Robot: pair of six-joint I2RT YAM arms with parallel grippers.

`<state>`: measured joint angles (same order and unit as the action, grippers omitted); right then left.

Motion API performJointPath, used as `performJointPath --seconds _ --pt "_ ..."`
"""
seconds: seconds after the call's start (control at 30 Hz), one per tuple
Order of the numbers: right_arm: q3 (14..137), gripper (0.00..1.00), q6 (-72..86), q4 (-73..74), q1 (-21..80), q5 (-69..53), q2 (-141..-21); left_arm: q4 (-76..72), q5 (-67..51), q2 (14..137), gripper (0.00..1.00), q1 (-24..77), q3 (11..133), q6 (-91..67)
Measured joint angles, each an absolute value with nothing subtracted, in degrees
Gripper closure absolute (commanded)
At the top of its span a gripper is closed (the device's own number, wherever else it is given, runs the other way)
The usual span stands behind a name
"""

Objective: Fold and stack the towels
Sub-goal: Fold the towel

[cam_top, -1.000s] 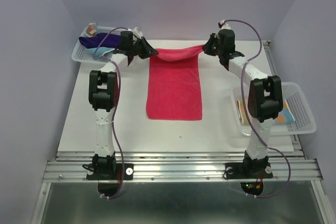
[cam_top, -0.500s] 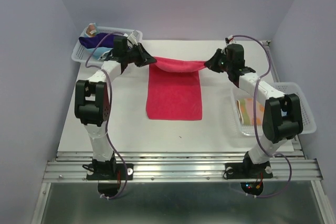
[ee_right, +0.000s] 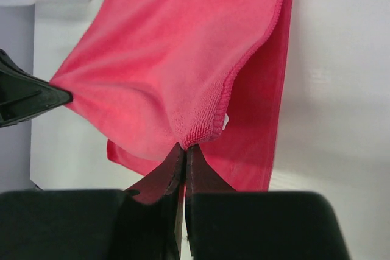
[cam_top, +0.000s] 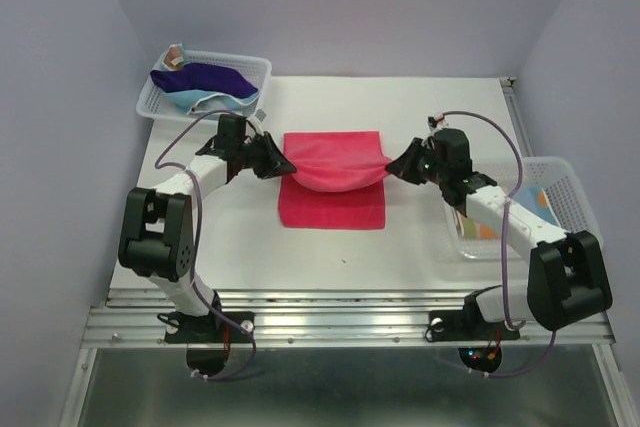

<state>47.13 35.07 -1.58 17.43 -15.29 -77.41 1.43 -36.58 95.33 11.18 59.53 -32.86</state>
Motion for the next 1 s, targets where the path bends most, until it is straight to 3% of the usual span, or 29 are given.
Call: performJointPath --seconds 0.23,0.47,0.67,0.83,0.87,0.93,1.0 --pt "39.5 0.99 37.5 -0.1 18.6 -15.4 -71.7 6.3 -32.9 82.7 1.0 13.7 53.2 -33.5" --pt "36.5 0.99 38.6 1.3 19.6 -15.1 -65.8 9.5 -26.2 78.6 0.97 15.1 51.2 -34.4" --pt "35.0 0.99 39.1 1.3 19.6 -13.3 -71.3 8.3 -23.6 86.0 1.0 15.4 51.0 -34.8" --pt "35.5 0.99 39.0 1.0 19.6 -9.9 -77.8 9.2 -22.4 98.6 1.0 16.4 60.3 -33.8" --pt "36.0 0.99 39.0 1.1 19.6 -8.9 -79.5 9.1 -22.2 101.0 0.99 16.5 62.8 -33.5" --pt "37.4 0.99 39.0 1.0 19.6 -7.7 -82.4 9.1 -21.9 105.0 0.83 16.6 67.5 -32.9" --pt "39.4 0.99 39.0 0.9 19.6 -6.4 -85.0 9.1 -21.6 107.5 0.6 16.6 70.6 -32.2"
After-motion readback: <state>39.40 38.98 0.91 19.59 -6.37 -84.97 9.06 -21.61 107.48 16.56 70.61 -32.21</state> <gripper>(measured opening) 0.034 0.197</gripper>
